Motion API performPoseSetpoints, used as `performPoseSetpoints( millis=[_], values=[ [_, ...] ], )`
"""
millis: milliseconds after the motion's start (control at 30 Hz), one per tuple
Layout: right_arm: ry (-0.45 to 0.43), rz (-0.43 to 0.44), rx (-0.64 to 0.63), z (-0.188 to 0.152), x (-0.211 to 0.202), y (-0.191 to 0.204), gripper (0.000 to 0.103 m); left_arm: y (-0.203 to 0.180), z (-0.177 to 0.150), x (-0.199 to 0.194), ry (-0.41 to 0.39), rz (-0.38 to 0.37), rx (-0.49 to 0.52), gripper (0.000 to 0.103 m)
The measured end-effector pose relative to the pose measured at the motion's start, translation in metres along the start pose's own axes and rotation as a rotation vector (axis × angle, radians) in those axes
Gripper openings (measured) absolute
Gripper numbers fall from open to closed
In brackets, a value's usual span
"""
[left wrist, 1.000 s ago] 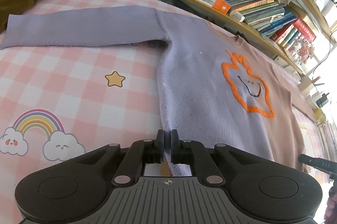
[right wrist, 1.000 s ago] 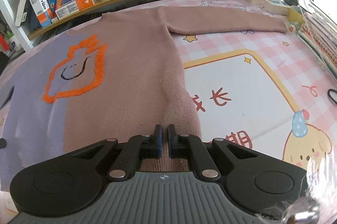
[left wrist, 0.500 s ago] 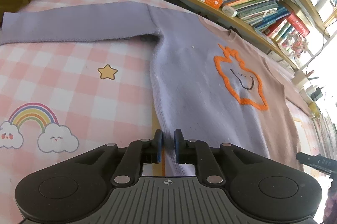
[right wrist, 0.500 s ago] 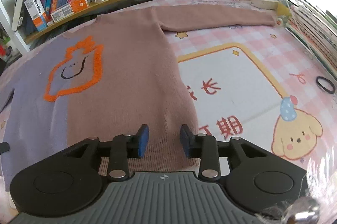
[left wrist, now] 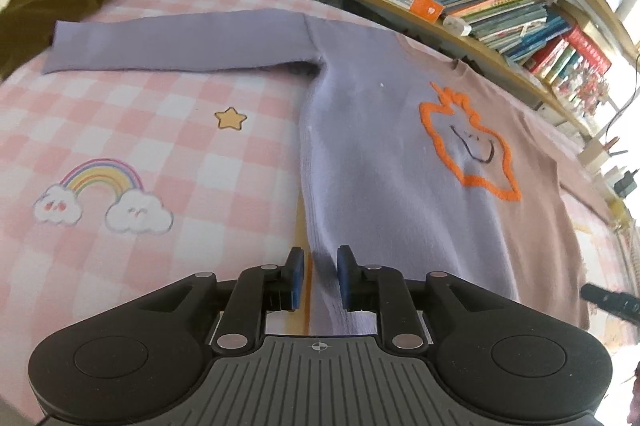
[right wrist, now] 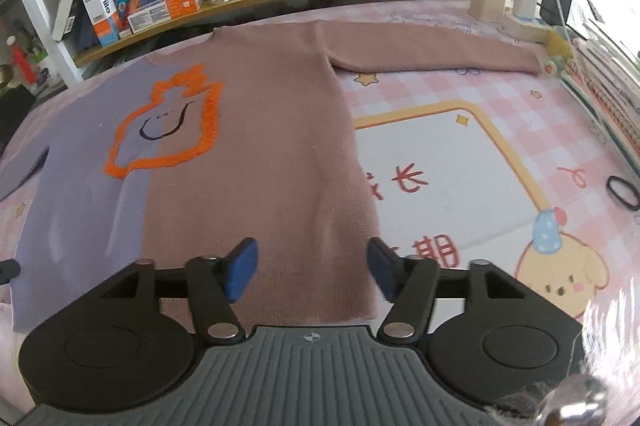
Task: Fold clothes
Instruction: 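Open both tools and lift them away from the flat sweater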
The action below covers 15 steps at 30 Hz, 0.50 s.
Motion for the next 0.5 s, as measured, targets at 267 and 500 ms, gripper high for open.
performPoseSetpoints(
  millis=[267,500],
  values=[
    [-0.007,0.037,-0.094,-0.025,-0.019,0.01,0.09,-0.031,-0.029,-0.027,-0.073,0.112,0.093,0.064],
    [-0.009,0.078,-0.191,-0.055,-0.034,0.022,0.098,-0.053,-0.057,-0.046,-0.107,0.169,0.165,0.077]
  ],
)
Point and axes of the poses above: each gripper's, at about its wrist camera, not at the fingertips, and x roughly the way its jaws point, y to its left, z to its top, the point moved 4 cm from there along x, roughly the way its jaws point, and after that the axes turned 4 degrees about y, right-handed, at the moved point
